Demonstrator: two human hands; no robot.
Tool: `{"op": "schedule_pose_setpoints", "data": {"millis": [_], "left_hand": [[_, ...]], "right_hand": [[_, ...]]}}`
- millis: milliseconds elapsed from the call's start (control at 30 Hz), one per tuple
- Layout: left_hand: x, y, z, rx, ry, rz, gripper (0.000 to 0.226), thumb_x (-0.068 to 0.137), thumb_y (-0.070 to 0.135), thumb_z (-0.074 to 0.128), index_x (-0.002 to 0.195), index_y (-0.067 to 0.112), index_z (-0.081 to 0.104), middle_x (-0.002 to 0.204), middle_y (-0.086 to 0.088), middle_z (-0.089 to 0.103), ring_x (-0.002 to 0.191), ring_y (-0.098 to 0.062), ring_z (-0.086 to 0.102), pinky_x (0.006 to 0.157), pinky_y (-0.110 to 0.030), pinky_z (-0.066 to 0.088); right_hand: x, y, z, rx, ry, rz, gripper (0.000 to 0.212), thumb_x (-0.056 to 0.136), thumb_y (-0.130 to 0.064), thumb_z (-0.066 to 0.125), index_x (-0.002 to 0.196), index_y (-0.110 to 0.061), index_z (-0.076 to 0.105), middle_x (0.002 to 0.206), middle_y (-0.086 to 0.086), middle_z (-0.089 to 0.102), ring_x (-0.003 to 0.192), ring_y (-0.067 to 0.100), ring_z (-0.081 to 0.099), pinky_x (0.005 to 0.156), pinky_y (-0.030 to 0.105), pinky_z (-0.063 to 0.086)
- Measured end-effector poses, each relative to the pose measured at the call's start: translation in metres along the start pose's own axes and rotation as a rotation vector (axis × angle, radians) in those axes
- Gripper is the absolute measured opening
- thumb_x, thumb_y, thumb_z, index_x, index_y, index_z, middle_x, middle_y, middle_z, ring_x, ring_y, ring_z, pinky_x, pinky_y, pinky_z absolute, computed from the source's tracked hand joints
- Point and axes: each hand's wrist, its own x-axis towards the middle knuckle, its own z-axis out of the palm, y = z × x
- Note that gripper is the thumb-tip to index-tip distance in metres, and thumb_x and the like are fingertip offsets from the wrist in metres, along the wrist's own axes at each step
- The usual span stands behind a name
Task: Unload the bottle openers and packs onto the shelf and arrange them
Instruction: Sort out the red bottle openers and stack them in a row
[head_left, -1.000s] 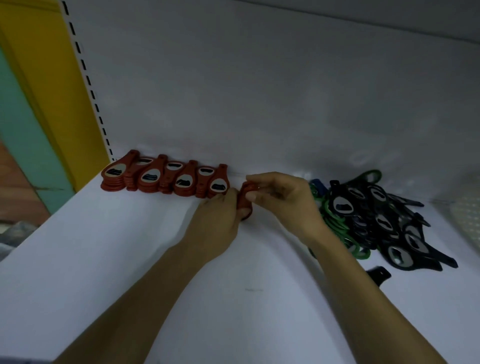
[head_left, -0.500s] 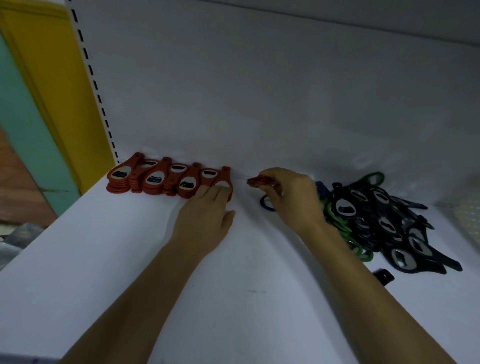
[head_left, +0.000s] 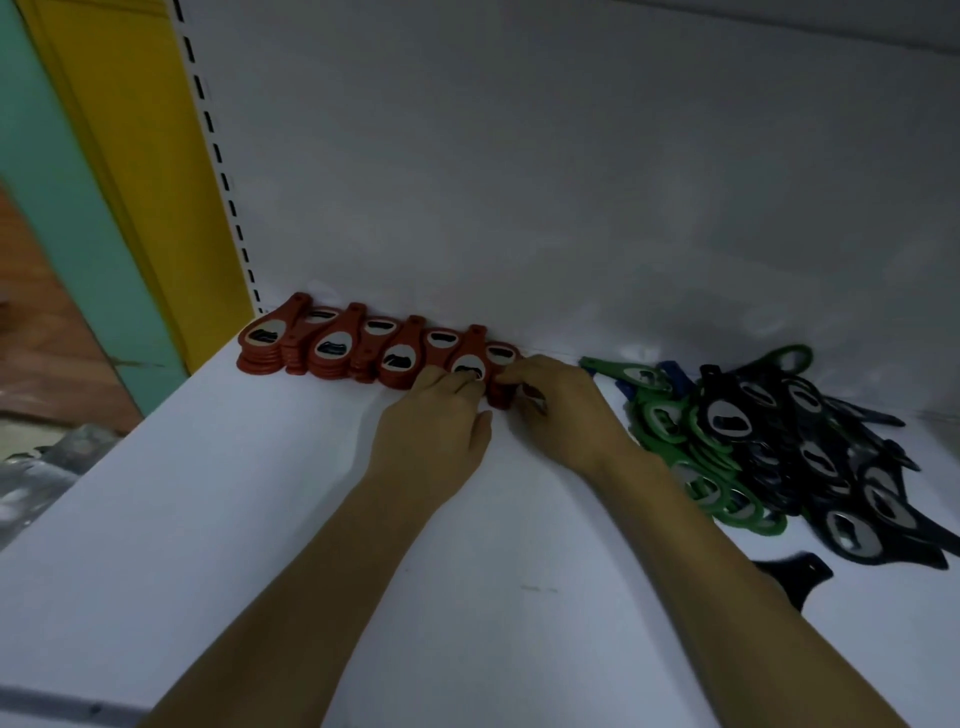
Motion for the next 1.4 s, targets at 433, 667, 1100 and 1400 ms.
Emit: {"op": "schedule_pose_setpoints", "data": {"millis": [433, 667, 1100, 1400], "left_hand": [[0.002, 0.001, 0.000, -0.016, 0.019, 0.013, 0.027, 0.086, 0.017, 0.062, 0.109, 0.004, 0.066, 0.108, -0.009, 0.067, 0.105, -0.026, 0.055, 0.076, -0.035, 0.051], [0.004, -0.001, 0.002, -0.021, -0.001, 0.014, 0.029, 0.089, 0.018, 0.057, 0.114, 0.005, 0.064, 0.113, -0.008, 0.064, 0.109, -0.024, 0.051, 0.083, -0.035, 0.050], [-0.020, 0.046, -0.020, -0.031, 0.041, 0.431, 0.021, 0.087, 0.013, 0.057, 0.102, 0.004, 0.070, 0.095, -0.012, 0.068, 0.084, -0.031, 0.065, 0.061, -0.036, 0.055], [-0.025, 0.147, 0.013, -0.129, -0.060, 0.832, 0.030, 0.090, 0.034, 0.047, 0.087, 0.015, 0.070, 0.078, -0.002, 0.064, 0.072, -0.021, 0.060, 0.054, -0.028, 0.046]], "right_hand": [[0.003, -0.002, 0.011, -0.090, -0.004, 0.271, 0.021, 0.090, -0.021, 0.052, 0.106, -0.008, 0.052, 0.093, 0.010, 0.064, 0.085, 0.027, 0.057, 0.073, 0.042, 0.047], [0.000, -0.003, 0.015, -0.144, 0.006, 0.238, 0.025, 0.089, -0.028, 0.051, 0.104, -0.008, 0.054, 0.092, 0.009, 0.062, 0.083, 0.025, 0.055, 0.071, 0.038, 0.044], [-0.090, -0.028, -0.060, -0.375, 0.180, 0.216, 0.024, 0.091, -0.025, 0.052, 0.105, -0.011, 0.065, 0.101, 0.008, 0.067, 0.092, 0.029, 0.059, 0.078, 0.037, 0.042], [-0.201, -0.011, -0.109, -0.316, 0.209, 0.605, 0.021, 0.092, -0.029, 0.055, 0.107, -0.017, 0.062, 0.105, 0.001, 0.063, 0.096, 0.021, 0.057, 0.075, 0.035, 0.047]]}}
